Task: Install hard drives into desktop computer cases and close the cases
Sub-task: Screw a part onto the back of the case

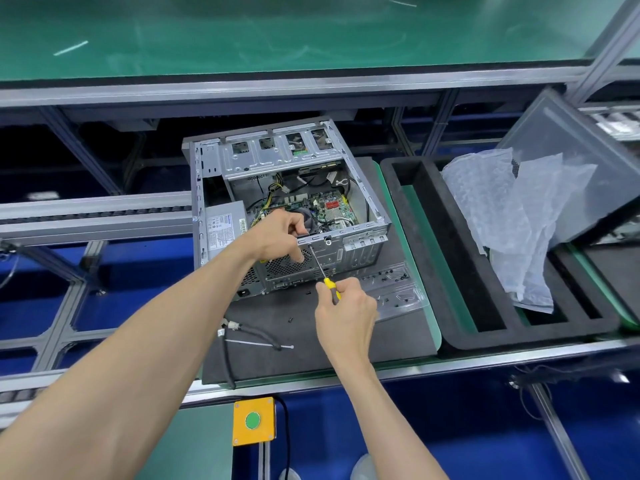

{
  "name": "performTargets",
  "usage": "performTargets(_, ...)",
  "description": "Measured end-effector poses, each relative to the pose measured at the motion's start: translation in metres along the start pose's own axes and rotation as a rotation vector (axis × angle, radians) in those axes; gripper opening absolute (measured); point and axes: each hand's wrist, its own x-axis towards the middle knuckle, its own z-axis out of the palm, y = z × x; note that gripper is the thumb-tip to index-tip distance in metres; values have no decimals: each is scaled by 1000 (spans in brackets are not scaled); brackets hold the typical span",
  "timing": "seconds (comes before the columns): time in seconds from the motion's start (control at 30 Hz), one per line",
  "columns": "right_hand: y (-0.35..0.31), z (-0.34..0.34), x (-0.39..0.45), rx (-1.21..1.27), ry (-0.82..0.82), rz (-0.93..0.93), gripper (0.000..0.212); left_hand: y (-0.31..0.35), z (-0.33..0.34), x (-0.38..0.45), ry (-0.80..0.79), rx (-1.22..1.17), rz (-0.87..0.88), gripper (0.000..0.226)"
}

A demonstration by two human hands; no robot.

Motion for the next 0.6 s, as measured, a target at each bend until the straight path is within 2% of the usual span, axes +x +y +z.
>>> performTargets(0.17, -2, 8, 2, -90, -132, 62, 57, 1, 0, 0, 3, 13, -7, 43)
performTargets(0.23, -3, 8, 2, -23, -118, 68, 51, 1, 1, 0, 3, 10, -11, 43)
performTargets(0.33, -3, 2, 1, 78, -39, 86, 24, 3, 0, -2, 2, 12, -10, 42)
performTargets(0.4, -1, 0, 2, 77, -16, 70, 21, 3, 1, -2, 5, 12, -6, 43)
performTargets(0.47, -1, 0, 0, 67, 0, 38, 24, 4, 1, -2, 7, 13, -5, 43)
performTargets(0.6, 0, 4, 2, -51, -69, 54, 50, 4, 1, -2, 3, 11, -12, 42)
